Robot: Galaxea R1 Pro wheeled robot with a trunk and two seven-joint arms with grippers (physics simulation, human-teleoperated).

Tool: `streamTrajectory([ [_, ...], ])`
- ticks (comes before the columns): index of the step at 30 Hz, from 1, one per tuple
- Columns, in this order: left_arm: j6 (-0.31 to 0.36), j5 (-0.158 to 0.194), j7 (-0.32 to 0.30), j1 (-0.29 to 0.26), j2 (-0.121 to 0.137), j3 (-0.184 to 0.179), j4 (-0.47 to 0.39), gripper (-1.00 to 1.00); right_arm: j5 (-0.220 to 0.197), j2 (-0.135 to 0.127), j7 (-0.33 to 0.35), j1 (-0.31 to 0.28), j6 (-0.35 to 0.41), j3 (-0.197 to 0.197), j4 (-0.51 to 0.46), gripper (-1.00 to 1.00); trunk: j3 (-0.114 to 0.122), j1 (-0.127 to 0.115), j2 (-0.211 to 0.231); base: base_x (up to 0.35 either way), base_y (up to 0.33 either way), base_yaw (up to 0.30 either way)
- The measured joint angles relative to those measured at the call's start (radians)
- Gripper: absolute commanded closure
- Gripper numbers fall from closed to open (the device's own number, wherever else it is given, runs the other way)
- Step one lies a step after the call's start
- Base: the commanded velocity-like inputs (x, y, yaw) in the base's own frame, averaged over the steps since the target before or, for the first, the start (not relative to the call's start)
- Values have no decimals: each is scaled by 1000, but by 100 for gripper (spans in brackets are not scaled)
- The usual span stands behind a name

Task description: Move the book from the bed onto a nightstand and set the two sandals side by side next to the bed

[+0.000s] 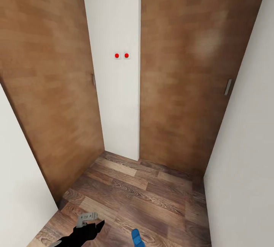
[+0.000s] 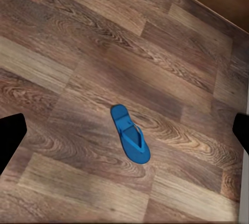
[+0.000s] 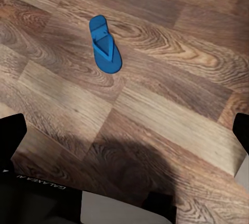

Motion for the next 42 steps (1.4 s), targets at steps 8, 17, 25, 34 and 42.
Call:
streamTrajectory([
  [8,0,0,0,0,0,0,6,-100,0,0,0,0,0,0,0,-100,0,0,0,127,-68,0],
  [17,0,0,0,0,0,0,6,-100,0,0,0,0,1,0,0,-100,0,0,0,224,-129,0],
  [25,0,0,0,0,0,0,6,-100,-5,4,0,0,1,0,-1,-100,0,0,0,46,-20,0],
  [34,0,0,0,0,0,0,7,-100,3,7,0,-1,1,2,-1,-100,0,0,0,2,-1,-47],
  [42,0,0,0,0,0,0,6,-100,8,37,1,-1,1,2,-1,-100,0,0,0,0,0,-226],
])
